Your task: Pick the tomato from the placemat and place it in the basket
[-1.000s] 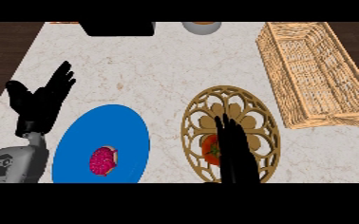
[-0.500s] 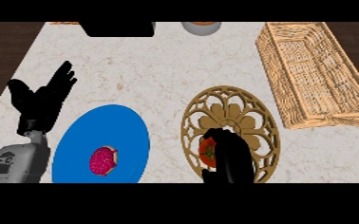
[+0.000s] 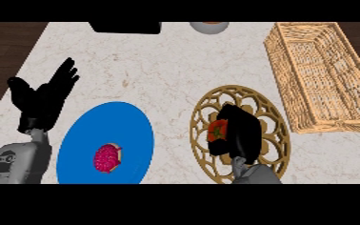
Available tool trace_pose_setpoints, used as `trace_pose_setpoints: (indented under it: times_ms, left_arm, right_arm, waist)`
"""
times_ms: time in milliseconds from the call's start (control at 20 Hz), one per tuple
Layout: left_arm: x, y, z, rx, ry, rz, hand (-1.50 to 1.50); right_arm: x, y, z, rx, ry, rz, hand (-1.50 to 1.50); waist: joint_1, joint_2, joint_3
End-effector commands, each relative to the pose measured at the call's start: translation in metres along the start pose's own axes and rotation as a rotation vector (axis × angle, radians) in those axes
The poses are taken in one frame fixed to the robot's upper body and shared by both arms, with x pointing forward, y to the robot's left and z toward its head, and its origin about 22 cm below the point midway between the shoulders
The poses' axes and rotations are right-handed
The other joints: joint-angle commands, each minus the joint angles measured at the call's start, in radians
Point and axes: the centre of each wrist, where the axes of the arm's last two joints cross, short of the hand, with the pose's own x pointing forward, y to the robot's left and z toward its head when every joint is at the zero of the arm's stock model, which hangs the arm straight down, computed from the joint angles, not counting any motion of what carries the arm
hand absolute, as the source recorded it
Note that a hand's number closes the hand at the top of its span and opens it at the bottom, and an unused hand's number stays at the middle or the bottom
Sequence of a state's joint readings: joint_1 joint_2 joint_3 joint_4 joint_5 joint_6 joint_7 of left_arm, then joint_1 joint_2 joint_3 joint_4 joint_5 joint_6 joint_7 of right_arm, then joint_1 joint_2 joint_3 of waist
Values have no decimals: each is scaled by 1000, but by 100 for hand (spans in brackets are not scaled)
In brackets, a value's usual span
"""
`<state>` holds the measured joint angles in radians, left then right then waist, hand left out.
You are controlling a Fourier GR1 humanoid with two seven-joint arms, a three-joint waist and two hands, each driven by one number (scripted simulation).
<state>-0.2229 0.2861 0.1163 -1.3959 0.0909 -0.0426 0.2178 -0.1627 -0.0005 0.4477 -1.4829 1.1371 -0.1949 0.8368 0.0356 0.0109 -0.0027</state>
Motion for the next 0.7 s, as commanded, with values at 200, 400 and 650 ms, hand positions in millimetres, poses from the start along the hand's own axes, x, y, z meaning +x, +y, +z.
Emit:
trace_pose_setpoints:
  times_ms: [200,400,650]
  left_arm:
    - [13,-17,-6,-75,-49,-7,0]
    - [27,-24,-12,-107,-73,-21,0]
    - [28,-33,-14,-130,-72,-22,0]
  right_arm:
    - [18,-51,-82,-123,468,-209,150]
    - [42,-78,-106,-229,483,-350,150]
    - [79,-119,-124,-470,365,-479,150]
  waist:
    - [85,46,5]
    - [115,50,8]
    - [132,45,4]
